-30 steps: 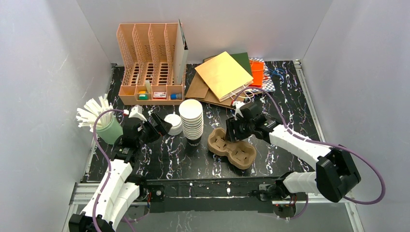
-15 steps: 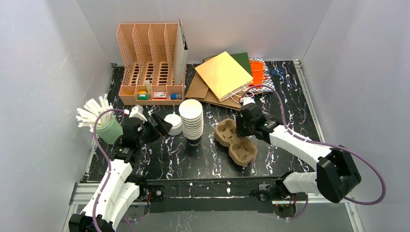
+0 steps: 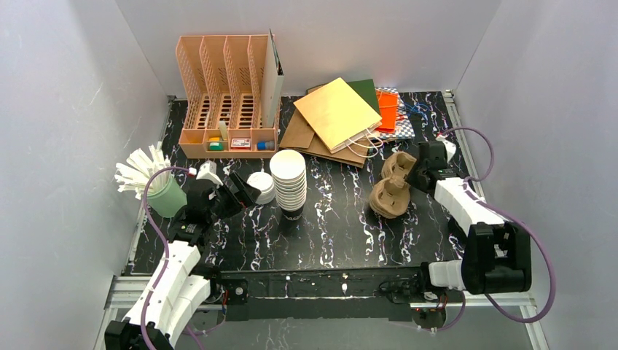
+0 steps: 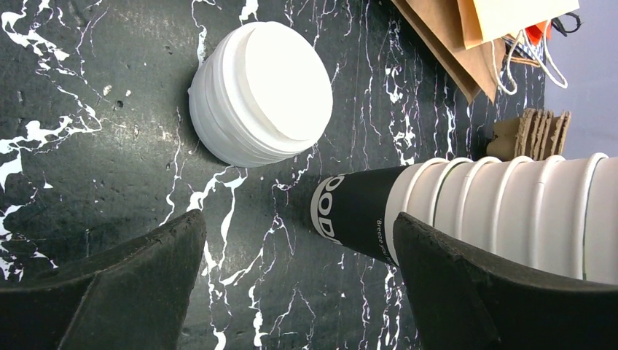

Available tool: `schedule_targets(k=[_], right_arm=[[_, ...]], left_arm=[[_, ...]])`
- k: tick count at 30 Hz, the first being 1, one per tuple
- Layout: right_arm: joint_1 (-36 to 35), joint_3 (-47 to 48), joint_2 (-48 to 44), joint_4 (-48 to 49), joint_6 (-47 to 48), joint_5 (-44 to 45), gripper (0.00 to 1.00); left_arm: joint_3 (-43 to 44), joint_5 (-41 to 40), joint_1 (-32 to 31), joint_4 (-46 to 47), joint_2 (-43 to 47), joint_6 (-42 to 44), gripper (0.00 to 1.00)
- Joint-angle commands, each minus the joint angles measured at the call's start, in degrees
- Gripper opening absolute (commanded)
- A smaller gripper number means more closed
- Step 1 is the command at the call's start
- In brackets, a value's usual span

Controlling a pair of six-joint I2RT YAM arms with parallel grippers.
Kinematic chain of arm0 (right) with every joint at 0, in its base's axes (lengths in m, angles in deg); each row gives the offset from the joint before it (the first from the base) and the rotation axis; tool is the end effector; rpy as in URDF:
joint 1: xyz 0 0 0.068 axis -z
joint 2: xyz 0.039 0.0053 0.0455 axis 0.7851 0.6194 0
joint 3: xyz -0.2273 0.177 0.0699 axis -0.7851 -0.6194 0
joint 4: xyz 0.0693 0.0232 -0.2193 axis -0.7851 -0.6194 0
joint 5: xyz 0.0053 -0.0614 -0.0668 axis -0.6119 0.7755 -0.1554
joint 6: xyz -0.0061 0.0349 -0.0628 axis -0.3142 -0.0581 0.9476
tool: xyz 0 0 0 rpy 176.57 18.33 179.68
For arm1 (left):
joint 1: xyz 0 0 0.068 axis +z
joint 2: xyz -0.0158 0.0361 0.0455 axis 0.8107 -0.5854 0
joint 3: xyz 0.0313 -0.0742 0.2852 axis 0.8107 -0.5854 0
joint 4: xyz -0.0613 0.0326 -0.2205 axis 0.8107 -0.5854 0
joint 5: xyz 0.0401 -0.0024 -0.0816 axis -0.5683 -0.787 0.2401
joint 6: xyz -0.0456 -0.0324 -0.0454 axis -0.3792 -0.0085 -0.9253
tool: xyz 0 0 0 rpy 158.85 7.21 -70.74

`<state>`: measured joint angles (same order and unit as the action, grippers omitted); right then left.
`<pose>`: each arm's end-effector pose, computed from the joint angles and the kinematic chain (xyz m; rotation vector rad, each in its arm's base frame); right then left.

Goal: Pack the takeout coffee

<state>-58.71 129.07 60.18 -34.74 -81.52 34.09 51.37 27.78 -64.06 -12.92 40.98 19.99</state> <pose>0.2447 0.0117 0.2395 0.6235 2.2562 -0.0446 0.1389 -0.0349 0.2460 -0.3967 2.0257 -0.7121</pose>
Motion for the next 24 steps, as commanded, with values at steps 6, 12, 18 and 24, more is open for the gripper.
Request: schedule_targets(k=[6, 12, 18, 24], right_arm=[[11.37, 5.66, 3.43, 0.54, -4.27, -3.97, 0.54], [11.65, 9.11, 5.90, 2.12, -1.13, -14.07, 0.62], [11.66, 9.93, 7.71, 2.24, 0.15, -22.68, 0.70], [9.93, 10.64, 5.18, -0.29, 1.29, -23.56, 0.67]], left_arm=[[-0.58, 1.64, -0.22, 0.78, 0.36, -0.01, 0.98], [-0.43, 1.95, -0.17, 0.81, 0.52, -0.02, 0.98], [-0.35, 1.90, -0.21, 0.78, 0.28, -0.20, 0.98], [-0.17, 1.94, -0.21, 0.60, 0.16, -0.12, 0.98]])
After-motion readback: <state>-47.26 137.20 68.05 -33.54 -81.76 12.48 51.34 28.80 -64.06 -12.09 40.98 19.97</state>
